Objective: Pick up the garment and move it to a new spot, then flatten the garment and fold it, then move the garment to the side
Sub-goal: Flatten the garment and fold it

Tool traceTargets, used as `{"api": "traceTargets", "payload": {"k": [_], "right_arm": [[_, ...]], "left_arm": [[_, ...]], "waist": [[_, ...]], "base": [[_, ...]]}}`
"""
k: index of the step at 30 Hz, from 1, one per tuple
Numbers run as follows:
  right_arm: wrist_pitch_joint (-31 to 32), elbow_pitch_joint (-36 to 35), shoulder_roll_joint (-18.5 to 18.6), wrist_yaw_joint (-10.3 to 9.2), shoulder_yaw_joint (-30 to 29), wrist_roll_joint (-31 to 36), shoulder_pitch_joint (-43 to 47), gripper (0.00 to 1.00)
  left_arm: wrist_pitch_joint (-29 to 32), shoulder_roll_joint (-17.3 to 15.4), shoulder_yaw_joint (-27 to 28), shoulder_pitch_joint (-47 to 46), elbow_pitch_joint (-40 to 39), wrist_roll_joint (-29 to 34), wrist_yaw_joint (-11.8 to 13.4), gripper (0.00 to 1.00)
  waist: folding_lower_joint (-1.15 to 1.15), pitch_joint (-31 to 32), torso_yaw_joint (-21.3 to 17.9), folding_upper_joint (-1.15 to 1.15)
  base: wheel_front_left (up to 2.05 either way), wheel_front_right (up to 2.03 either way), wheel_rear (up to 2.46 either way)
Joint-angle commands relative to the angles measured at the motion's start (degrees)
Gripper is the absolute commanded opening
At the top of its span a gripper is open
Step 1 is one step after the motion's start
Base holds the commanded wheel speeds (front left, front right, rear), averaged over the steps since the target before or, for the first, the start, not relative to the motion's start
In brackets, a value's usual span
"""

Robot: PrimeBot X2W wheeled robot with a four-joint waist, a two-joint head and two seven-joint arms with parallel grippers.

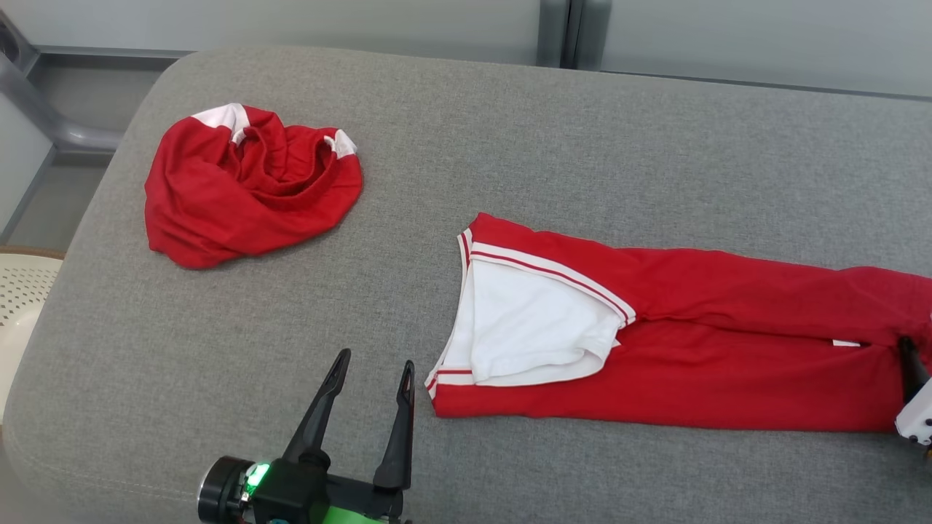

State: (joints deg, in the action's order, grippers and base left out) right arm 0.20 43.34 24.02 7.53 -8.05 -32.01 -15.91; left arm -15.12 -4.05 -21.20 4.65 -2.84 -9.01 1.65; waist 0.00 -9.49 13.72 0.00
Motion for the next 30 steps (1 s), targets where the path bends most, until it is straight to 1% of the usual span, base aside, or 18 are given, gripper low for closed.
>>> {"api": "traceTargets", "payload": {"k": [1, 5, 7, 8, 15, 20, 22, 27, 30], "right_arm": [[1.1, 0.7, 0.0, -0.09, 0.1, -0.4, -0.6, 1.0], [4.9, 2.1, -0.3, -0.1, 0.9, -1.3, -0.8, 1.0], [5.7, 1.7, -0.2, -0.1, 1.4, -1.7, -0.9, 0.48], [5.6, 1.2, 0.0, -0.1, 1.7, -1.9, -0.9, 0.0], [2.3, -0.7, 3.5, -0.16, 1.4, -0.8, -1.1, 0.0], [1.9, -1.4, 6.6, -0.14, 0.5, 1.3, -2.8, 0.0], [2.6, -2.4, 8.0, -0.14, 0.4, 2.7, -3.6, 0.0], [5.5, -6.8, 12.8, -0.11, -0.1, 6.1, -5.8, 0.0], [8.1, -10.7, 13.8, -0.11, -0.5, 7.3, -6.5, 0.0]], "left_arm": [[0.0, 0.3, 0.3, -0.2, 0.1, 0.8, -0.4, 1.0], [0.0, 0.6, 0.8, -0.7, 0.3, 1.1, -1.1, 1.0], [0.0, 0.8, 1.0, -0.9, 0.3, 1.3, -1.1, 1.0], [0.0, 0.8, 1.1, -0.9, 0.2, 1.3, -1.2, 1.0], [0.0, 1.1, 1.7, -1.3, -0.2, 1.9, -1.7, 1.0], [0.0, 1.1, 2.1, -1.5, -0.4, 2.6, -2.2, 1.0], [0.0, 1.1, 2.4, -1.6, -0.4, 3.0, -2.5, 1.0], [0.0, 1.1, 3.4, -2.6, -0.7, 4.3, -3.3, 1.0], [0.0, 1.1, 3.6, -3.0, -0.6, 4.3, -3.6, 1.0]], "waist": [[0.0, -0.5, 0.0, 0.0], [0.0, -1.0, -0.1, 0.0], [0.0, -1.3, -0.2, 0.0], [0.0, -1.4, -0.4, 0.0], [0.0, -2.2, -2.1, 0.0], [0.0, -3.1, -4.7, 0.0], [0.0, -3.6, -6.0, 0.0], [0.0, -4.9, -8.9, 0.0], [0.0, -5.0, -10.0, 0.0]], "base": [[0.0, 0.0, 0.0], [0.0, 0.0, 0.0], [0.0, 0.0, 0.0], [0.0, 0.0, 0.0], [0.0, 0.0, 0.0], [0.0, 0.0, 0.0], [0.0, 0.0, 0.0], [0.0, 0.0, 0.0], [0.0, 0.0, 0.0]]}}
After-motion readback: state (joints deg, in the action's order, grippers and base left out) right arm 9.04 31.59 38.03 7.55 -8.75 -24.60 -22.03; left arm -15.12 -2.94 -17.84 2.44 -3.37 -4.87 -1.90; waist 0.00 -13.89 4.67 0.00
